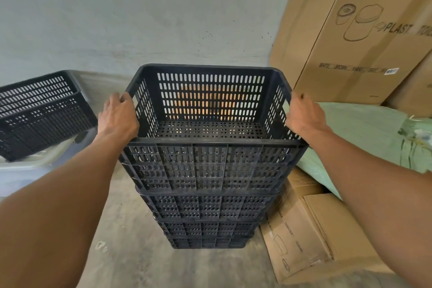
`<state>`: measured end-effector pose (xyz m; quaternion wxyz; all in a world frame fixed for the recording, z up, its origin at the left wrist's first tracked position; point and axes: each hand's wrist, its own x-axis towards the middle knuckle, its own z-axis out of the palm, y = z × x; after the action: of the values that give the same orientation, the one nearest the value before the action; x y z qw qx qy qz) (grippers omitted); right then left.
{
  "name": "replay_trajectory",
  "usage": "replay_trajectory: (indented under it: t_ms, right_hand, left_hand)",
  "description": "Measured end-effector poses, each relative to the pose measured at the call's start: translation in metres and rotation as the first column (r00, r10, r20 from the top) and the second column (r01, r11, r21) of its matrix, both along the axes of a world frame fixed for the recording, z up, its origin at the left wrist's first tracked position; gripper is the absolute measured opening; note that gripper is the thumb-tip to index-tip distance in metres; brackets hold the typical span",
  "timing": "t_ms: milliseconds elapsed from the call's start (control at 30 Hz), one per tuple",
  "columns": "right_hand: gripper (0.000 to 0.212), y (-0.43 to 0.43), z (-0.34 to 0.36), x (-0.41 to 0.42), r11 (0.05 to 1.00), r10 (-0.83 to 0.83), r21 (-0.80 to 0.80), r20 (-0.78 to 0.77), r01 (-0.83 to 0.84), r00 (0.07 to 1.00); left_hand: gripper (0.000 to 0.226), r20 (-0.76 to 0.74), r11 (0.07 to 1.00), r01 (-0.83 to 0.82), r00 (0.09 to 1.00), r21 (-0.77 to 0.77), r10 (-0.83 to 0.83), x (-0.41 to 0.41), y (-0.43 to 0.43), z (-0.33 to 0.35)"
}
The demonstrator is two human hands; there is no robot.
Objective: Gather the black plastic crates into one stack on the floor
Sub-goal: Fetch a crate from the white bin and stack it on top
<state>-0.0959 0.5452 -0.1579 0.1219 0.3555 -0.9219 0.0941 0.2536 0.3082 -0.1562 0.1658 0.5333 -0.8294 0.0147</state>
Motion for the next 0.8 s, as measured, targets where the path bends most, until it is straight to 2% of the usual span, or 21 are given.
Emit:
replay_trajectory:
  t_ms: [100, 233, 367, 467, 600, 667, 733, 800]
  right_hand:
    - [0.055, 0.008, 0.002, 0.005, 0.999, 0.054, -0.002, 0.019, -0.054, 0.998]
    - [0.074, 0.009, 0.001, 0.01, 0.999, 0.02, 0.027, 0.157, -0.025, 0.987]
    - [0.089, 0.009, -0.003, 0.014, 0.993, 0.042, 0.098, 0.21, -0.064, 0.977]
    - [0.087, 0.01, -0.004, 0.013, 0.988, 0.067, 0.126, 0.18, -0.09, 0.981]
    - [0.088, 0.009, -0.002, 0.013, 0.983, 0.05, 0.167, 0.179, -0.081, 0.983]
    - [0.089, 0.013, -0.001, 0.013, 0.974, 0.051, 0.207, 0.193, -0.091, 0.98]
    - [0.089, 0.014, 0.005, 0.01, 0.966, 0.064, 0.23, 0.217, -0.114, 0.974]
    - [0.09, 0.008, 0.031, 0.004, 0.981, 0.062, 0.169, 0.208, -0.098, 0.976]
  left_hand:
    - [0.052, 0.055, 0.994, 0.108, 0.993, -0.002, -0.107, -0.002, 0.0, 0.001]
    - [0.032, 0.021, 0.991, 0.13, 0.991, 0.016, -0.13, -0.002, -0.001, 0.006]
    - [0.031, -0.028, 0.984, 0.172, 0.985, 0.045, -0.171, 0.004, -0.001, 0.009]
    - [0.042, -0.041, 0.972, 0.219, 0.975, 0.089, -0.217, 0.011, -0.003, 0.004]
    - [0.075, 0.092, 0.968, 0.204, 0.971, 0.149, -0.219, 0.011, -0.003, 0.006]
    - [0.084, 0.127, 0.961, 0.194, 0.967, 0.195, -0.221, 0.009, -0.001, 0.008]
    - [0.089, 0.117, 0.958, 0.194, 0.968, 0.209, -0.221, 0.009, -0.003, 0.019]
    - [0.091, 0.052, 0.97, 0.192, 0.978, 0.15, -0.202, 0.007, -0.012, 0.045]
